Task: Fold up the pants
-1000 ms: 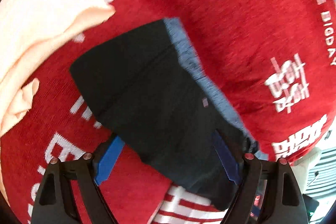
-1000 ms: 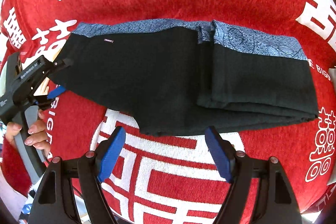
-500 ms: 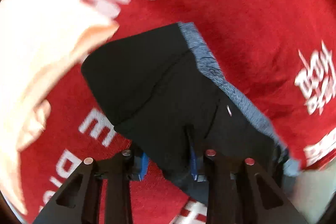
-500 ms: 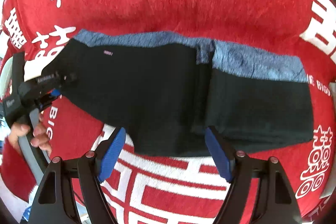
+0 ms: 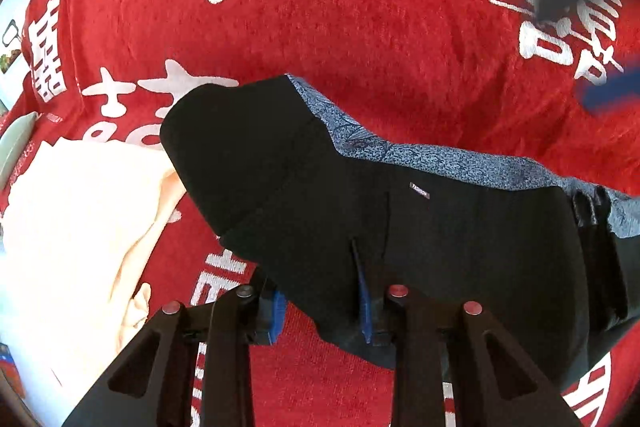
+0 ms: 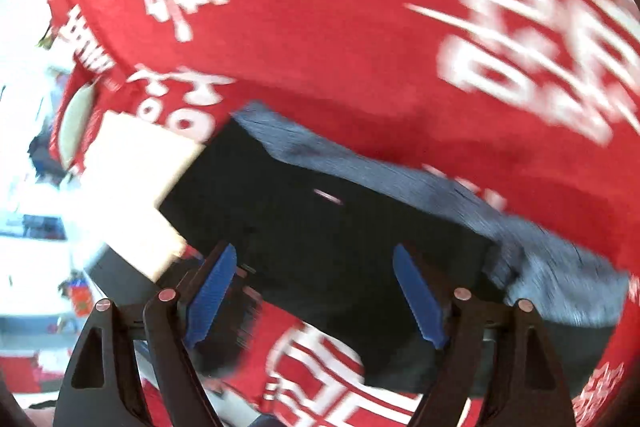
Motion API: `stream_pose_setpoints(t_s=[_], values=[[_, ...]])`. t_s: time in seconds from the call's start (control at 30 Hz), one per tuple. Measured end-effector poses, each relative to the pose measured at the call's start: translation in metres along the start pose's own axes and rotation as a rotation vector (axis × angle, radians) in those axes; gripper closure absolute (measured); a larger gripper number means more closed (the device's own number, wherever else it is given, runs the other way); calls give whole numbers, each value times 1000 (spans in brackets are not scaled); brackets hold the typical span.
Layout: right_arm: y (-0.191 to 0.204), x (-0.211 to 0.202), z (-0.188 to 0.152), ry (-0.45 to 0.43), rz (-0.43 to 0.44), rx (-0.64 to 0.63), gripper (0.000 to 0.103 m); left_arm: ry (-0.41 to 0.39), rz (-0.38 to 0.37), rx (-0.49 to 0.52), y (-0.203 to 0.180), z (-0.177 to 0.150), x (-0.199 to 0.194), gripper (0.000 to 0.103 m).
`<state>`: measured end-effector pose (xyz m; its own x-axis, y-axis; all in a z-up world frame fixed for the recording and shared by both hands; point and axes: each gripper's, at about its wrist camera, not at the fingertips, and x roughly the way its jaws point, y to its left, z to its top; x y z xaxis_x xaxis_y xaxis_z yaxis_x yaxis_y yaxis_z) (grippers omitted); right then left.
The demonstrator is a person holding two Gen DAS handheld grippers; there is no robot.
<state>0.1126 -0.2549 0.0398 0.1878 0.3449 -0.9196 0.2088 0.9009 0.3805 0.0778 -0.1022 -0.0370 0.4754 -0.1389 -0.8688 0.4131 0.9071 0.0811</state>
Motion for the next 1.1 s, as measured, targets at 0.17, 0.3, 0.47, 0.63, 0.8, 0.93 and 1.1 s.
stream_pose_setpoints(t_s=[0.17,0.3,0.47,0.63,0.8,0.93,1.1], values=[[65,52,47,189,38,-123,17,-27,5,35,-7,-3,-2,73],[102,97,55,344,-18,-202,15,-45,10,55,-10,-6,-4,73],[115,145,49,500,-123,-235,15,-58,10,68,-10,-7,-5,73],[100,142,44,483,-96,-193,86,-54,5,79,-11,-7,-7,73],[75,93,29,326,6,-177,86,-112,-33,107,-25,-1,-34,73],[44,48,12,200,112,-117,86,-156,-83,128,-42,7,-60,73],[-1,-12,-23,43,226,-42,86,-182,-185,139,-66,19,-92,73]])
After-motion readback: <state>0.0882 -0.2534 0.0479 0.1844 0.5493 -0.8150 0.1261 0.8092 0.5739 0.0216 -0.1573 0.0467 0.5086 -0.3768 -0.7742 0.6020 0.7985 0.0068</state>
